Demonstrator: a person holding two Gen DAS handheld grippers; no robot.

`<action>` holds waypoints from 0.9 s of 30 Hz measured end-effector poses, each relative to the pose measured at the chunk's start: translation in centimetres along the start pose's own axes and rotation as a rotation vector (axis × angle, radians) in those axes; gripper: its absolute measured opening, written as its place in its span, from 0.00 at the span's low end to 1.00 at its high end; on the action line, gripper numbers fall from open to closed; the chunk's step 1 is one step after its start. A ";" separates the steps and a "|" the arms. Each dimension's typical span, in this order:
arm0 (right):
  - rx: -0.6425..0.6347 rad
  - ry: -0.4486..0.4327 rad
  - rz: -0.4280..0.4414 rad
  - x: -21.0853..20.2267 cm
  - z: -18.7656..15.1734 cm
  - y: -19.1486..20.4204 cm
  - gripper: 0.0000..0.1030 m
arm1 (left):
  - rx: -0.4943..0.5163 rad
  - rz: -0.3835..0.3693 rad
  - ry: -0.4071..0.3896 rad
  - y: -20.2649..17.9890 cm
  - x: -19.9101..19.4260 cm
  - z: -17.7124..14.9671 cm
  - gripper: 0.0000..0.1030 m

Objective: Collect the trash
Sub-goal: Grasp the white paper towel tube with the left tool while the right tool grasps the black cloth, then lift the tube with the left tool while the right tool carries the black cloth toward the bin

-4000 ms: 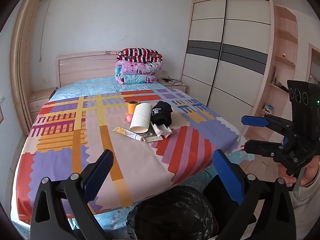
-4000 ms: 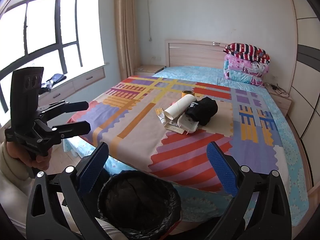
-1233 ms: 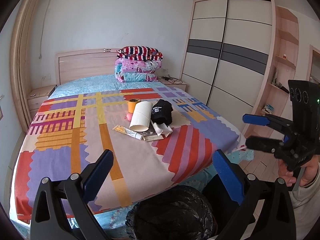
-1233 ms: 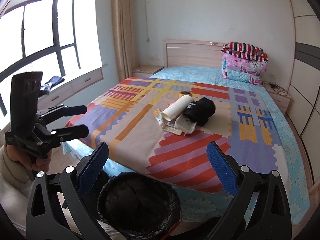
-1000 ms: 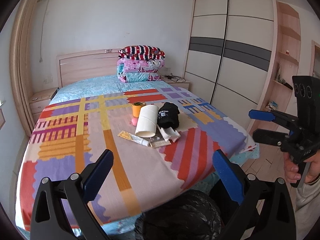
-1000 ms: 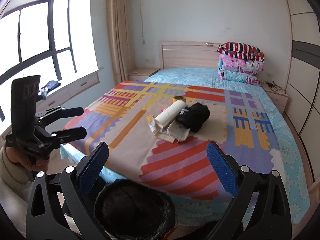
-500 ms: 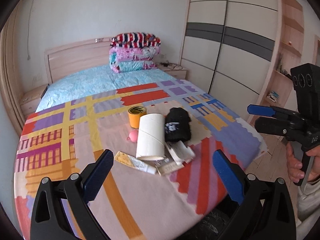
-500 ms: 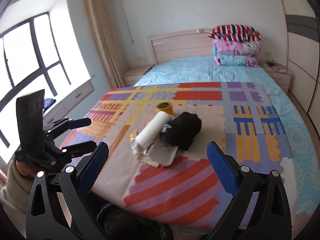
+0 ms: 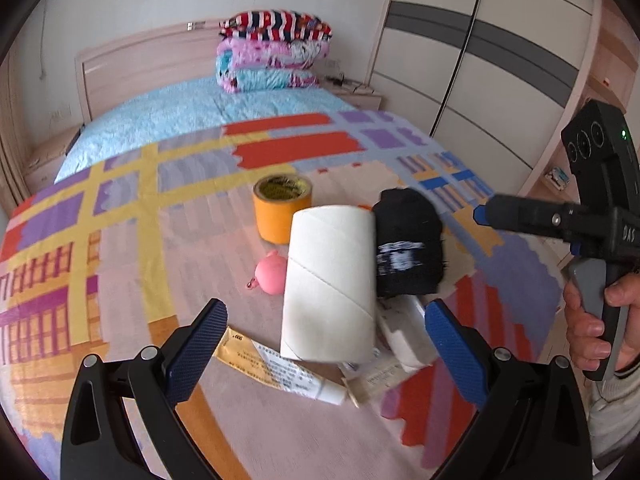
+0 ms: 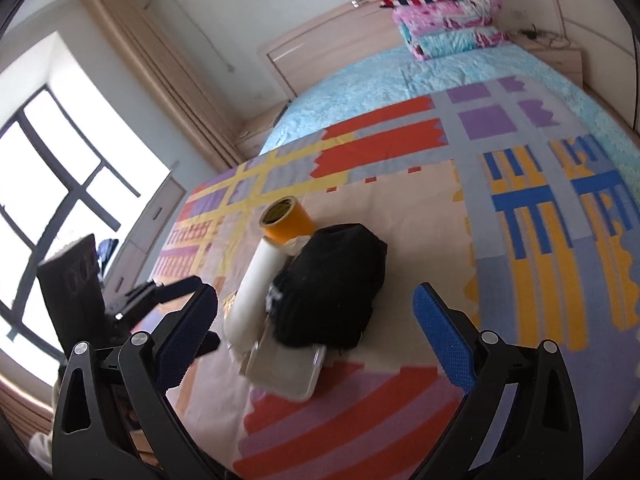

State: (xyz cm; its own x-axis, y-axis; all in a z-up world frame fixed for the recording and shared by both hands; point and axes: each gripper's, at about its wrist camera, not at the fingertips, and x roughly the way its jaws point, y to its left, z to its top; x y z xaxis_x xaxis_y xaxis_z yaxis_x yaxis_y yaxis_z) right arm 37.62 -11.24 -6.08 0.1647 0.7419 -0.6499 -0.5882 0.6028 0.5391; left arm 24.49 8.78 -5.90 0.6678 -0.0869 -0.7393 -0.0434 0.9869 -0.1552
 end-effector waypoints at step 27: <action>0.169 0.070 0.125 4.2 0.7 -2.5 0.36 | -0.068 -0.090 0.025 1.7 1.3 1.0 0.53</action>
State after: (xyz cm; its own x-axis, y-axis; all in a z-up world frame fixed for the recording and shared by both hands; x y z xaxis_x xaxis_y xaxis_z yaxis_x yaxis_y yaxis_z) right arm 40.36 -9.47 -9.76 0.0398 0.7953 -0.6050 -0.4588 0.5524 0.6960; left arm 26.07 10.52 -6.48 0.6523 -0.1787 -0.7366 -0.0354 0.9636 -0.2651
